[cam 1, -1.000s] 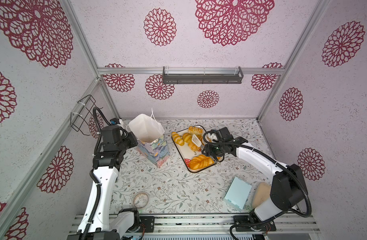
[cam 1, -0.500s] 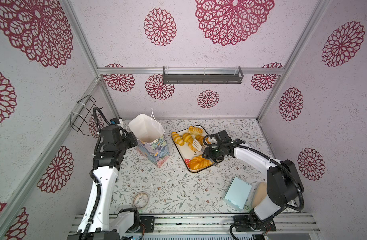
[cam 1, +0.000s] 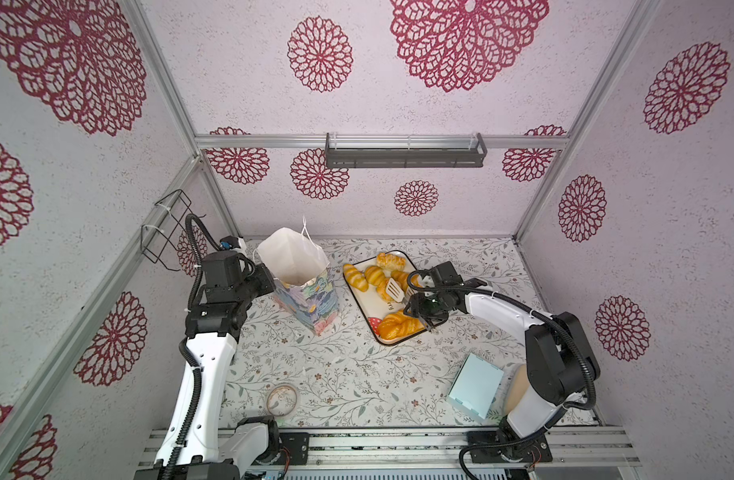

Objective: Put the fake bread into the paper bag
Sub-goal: 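Lower the open tongs toward the twisted loaf nearest the robot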

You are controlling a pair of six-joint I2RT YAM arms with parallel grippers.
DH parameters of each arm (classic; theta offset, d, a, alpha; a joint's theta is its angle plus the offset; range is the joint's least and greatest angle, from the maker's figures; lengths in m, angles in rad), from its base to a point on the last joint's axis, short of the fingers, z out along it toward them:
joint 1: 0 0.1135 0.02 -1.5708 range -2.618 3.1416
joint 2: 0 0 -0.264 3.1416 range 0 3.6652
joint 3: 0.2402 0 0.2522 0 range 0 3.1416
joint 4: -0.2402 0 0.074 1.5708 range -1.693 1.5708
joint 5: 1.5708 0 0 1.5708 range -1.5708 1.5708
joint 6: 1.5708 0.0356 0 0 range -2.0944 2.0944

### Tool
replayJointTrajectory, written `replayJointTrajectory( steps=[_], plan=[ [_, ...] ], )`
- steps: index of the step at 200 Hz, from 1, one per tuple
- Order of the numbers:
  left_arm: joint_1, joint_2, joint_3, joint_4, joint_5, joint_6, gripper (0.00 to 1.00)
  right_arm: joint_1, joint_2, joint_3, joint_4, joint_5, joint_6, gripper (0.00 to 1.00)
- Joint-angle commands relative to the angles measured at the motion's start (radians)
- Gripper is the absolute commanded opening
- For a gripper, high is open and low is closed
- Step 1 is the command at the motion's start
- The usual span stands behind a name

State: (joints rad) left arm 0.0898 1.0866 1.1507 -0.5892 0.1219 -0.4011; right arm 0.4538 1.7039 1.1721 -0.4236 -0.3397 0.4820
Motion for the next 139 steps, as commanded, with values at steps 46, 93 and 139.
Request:
replayJointTrajectory(
  steps=[46,93,139],
  plan=[
    [0.008,-0.010,-0.008,0.009,-0.001,-0.002,0.13,-0.021,0.024,0.034,0.076,-0.074,0.054,0.59],
    [0.008,-0.015,-0.008,0.007,-0.007,0.002,0.12,-0.023,0.051,0.056,0.069,-0.068,0.056,0.59],
    [0.008,-0.016,-0.008,0.005,-0.008,0.003,0.13,-0.023,0.061,0.084,0.052,-0.066,0.047,0.53]
  ],
)
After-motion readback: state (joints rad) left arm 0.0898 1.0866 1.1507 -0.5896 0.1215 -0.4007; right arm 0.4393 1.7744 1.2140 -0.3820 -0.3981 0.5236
